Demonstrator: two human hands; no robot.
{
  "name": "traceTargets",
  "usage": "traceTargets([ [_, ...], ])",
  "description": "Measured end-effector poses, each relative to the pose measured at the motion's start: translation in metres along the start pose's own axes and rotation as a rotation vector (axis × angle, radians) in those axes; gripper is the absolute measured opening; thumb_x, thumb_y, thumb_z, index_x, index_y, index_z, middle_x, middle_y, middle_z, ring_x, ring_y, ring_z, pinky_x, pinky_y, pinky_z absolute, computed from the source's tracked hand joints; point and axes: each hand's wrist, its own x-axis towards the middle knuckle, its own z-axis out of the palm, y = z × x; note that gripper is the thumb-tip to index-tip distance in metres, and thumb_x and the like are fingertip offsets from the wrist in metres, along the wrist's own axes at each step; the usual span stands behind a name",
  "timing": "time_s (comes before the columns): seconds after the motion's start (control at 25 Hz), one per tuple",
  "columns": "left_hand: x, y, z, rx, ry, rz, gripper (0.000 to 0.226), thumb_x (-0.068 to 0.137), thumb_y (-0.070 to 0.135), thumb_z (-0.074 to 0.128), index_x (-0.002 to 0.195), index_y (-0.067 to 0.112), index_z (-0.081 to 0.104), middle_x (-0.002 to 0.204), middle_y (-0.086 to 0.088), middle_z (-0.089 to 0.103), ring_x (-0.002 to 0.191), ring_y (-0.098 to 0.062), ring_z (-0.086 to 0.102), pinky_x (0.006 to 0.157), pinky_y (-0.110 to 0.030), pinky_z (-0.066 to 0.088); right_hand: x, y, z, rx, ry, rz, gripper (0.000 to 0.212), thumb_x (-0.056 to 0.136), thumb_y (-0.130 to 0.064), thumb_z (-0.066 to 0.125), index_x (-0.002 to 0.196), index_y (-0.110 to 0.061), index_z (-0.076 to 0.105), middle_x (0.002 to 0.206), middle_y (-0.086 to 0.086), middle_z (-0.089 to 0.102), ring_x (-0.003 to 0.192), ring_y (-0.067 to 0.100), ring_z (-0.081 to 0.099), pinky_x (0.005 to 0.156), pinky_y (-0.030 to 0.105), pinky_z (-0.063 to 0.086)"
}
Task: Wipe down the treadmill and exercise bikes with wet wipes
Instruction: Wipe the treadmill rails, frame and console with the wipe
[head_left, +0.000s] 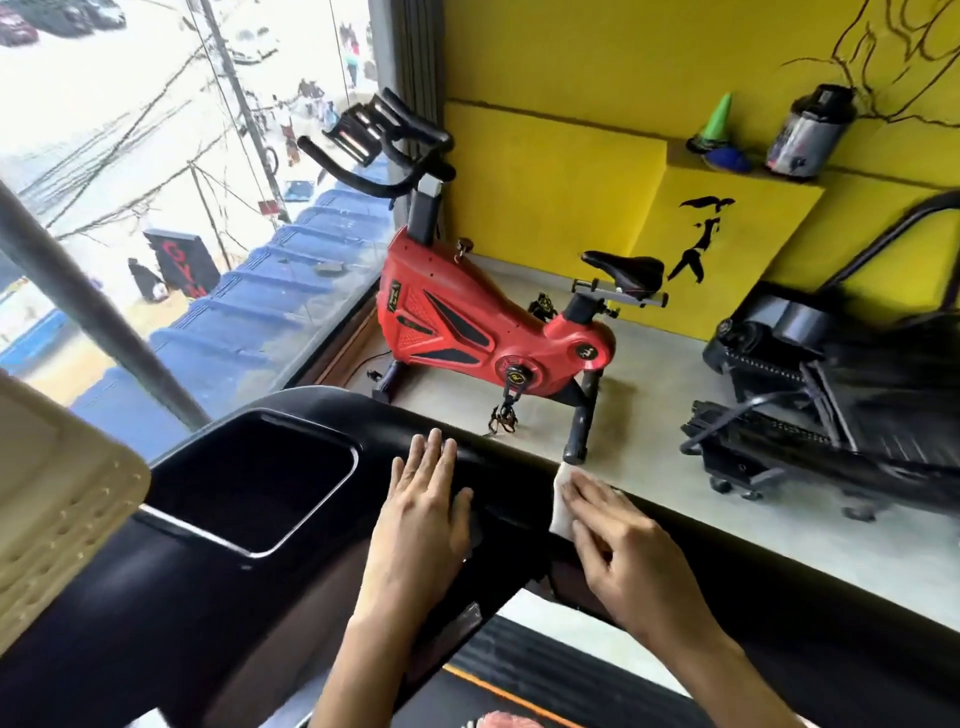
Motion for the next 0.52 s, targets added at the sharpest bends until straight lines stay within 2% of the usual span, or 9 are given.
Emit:
traceTargets([
  [0.04,0.0,0.002,0.002,0.0,-0.012,0.033,0.049,0.09,0.023,0.044,0.131,-0.001,0.054,0.141,-0.021,0.044,0.134,-0.03,0.027,0.108,-0.046,0.018,-0.003,0.003,0.0,-0.013,0.038,0.053,0.039,0.084,-0.011,0.054,0.121,-0.006,0.065,0.126,0.006,0.063,0.12,0.016,0.056,0.104,0.02,0.037],
  [0.16,-0.001,0.006,0.007,-0.02,-0.054,0.126,0.055,0.091,0.031,0.034,0.131,0.0,0.055,0.142,-0.017,0.044,0.135,-0.03,0.028,0.11,-0.048,0.021,0.019,-0.015,0.023,-0.124,0.073,0.042,0.039,0.088,-0.015,0.043,0.12,-0.004,0.063,0.12,0.011,0.066,0.111,0.027,0.063,0.098,0.041,0.045],
  [0.28,-0.007,0.02,0.015,-0.05,-0.076,0.157,0.058,0.091,0.037,0.035,0.134,0.002,0.052,0.145,-0.01,0.038,0.138,-0.025,0.026,0.116,-0.029,0.012,0.008,-0.005,0.025,-0.156,0.062,-0.043,0.047,0.091,-0.02,0.037,0.132,-0.006,0.056,0.133,0.008,0.058,0.124,0.023,0.054,0.109,0.038,0.036],
  [0.32,-0.008,0.026,0.019,-0.044,-0.071,0.176,0.057,0.092,0.037,0.036,0.133,0.001,0.053,0.144,-0.012,0.041,0.138,-0.025,0.027,0.116,-0.027,0.01,-0.009,0.012,0.015,-0.173,0.074,-0.009,0.047,0.092,-0.02,0.038,0.133,-0.006,0.055,0.135,0.009,0.057,0.126,0.022,0.052,0.109,0.038,0.034],
  [0.44,-0.009,0.051,0.039,0.042,-0.079,0.294,0.055,0.095,0.038,0.037,0.127,-0.001,0.059,0.137,-0.02,0.051,0.134,-0.031,0.038,0.115,-0.039,0.019,-0.08,0.077,-0.022,-0.251,0.176,0.201,0.044,0.096,-0.02,0.035,0.133,-0.003,0.054,0.136,0.013,0.055,0.126,0.028,0.052,0.108,0.042,0.033],
  [0.52,-0.013,0.074,0.054,0.07,-0.107,0.393,0.054,0.098,0.038,0.035,0.124,-0.002,0.06,0.132,-0.021,0.056,0.128,-0.036,0.047,0.113,-0.04,0.023,-0.108,0.106,-0.036,-0.262,0.234,0.321,0.045,0.099,-0.02,0.032,0.133,0.0,0.053,0.136,0.016,0.054,0.126,0.032,0.052,0.107,0.045,0.033],
])
